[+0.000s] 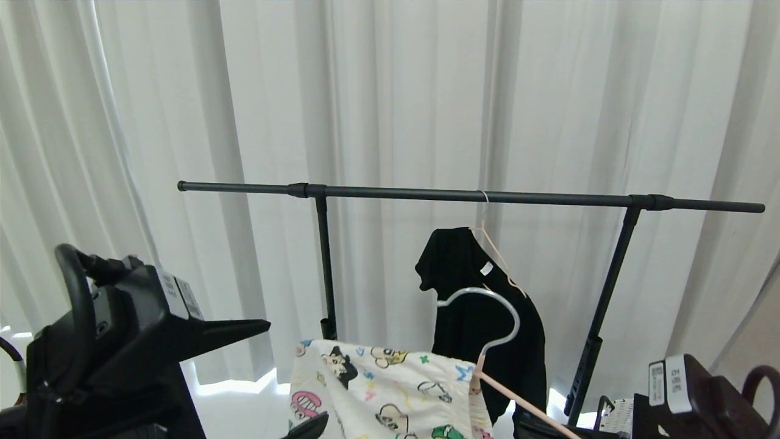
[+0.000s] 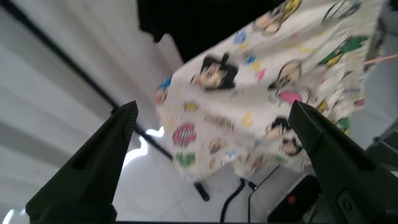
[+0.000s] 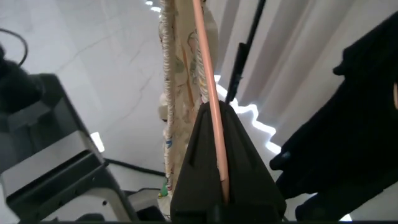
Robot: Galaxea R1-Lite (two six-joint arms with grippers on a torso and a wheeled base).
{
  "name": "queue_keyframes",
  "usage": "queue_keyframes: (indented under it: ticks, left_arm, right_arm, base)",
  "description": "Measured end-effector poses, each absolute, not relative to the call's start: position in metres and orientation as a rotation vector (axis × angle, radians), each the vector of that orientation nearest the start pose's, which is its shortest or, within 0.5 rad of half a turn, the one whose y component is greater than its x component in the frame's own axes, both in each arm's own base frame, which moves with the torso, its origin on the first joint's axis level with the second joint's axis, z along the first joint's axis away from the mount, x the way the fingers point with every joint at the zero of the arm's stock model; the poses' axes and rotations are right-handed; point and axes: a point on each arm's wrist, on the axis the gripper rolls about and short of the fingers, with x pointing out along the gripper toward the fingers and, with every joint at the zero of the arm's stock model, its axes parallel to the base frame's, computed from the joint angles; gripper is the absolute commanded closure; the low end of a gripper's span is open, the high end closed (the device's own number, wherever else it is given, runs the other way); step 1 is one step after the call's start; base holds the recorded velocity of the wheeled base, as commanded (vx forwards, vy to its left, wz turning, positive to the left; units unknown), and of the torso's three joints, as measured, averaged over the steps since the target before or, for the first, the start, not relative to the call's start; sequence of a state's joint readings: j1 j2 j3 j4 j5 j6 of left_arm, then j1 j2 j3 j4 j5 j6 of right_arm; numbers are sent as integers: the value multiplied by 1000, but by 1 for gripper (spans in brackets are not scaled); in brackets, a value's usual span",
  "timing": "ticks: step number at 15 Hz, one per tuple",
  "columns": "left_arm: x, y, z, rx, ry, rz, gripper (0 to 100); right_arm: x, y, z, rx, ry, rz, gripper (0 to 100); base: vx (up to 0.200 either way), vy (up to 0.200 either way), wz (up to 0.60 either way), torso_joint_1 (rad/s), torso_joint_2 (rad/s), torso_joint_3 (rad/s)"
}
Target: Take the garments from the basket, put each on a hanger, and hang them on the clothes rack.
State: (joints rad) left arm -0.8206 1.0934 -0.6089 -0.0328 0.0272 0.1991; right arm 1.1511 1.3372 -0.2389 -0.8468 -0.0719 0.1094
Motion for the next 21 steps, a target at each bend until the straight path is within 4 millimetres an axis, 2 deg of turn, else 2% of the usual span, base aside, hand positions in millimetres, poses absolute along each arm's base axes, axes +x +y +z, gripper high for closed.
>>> queue_keyframes:
  ticks: [4,8,12,21]
  left_arm:
    - [91,-105,188,467,365,-926,0]
    - [76,-113,180,496,368,-1060,0]
    - [70,-117,176,484,379,-1187,0]
    - [76,-129,177,470,332,-1206,0]
  right_arm:
    - [58,161,140,-130,254,1152,100]
    - [48,163,139,-173,231,1215,100]
    - [40,165,140,-233,160,1274,100]
    - [37,172,150,-230,107,1299,100]
  base:
    - [0,0,0,0,0,0]
    - [0,0,0,0,0,0]
    - [0,0,0,0,0,0]
    - [0,0,0,0,0,0]
